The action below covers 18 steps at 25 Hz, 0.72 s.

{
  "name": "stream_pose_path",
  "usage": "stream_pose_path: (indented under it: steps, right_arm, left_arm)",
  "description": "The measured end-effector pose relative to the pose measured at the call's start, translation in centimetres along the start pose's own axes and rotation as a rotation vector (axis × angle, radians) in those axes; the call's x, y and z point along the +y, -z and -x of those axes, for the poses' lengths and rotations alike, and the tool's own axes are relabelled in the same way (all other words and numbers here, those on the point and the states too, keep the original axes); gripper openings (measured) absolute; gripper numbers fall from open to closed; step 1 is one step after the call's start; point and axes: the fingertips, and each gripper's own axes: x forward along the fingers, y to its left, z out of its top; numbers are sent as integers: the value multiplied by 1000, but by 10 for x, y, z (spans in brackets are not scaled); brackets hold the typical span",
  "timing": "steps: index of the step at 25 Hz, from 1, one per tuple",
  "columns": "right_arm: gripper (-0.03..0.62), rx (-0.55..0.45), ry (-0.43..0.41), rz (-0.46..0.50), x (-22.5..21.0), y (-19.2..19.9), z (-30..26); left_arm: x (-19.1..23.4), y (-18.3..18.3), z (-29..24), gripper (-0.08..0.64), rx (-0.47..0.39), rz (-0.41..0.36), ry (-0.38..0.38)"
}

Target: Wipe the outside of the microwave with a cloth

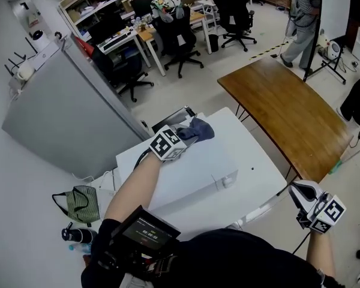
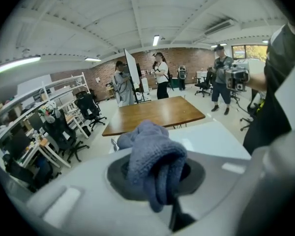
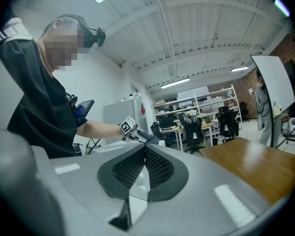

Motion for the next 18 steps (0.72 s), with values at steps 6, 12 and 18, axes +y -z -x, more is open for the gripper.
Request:
stream_pose_path:
  steps: [6,12,18]
  right_arm:
    - [6,2,-204,46,85,-2,-99]
    - [6,-9,-374,51,165,-4,-173]
    - [6,-6,-380,50,164,-8,-173]
  left_arm:
    - [-9,121,150,60,28,55,-106]
    - [-39,222,243,59,48,110,-154]
    - [-56,225,211,58,76,112,-99]
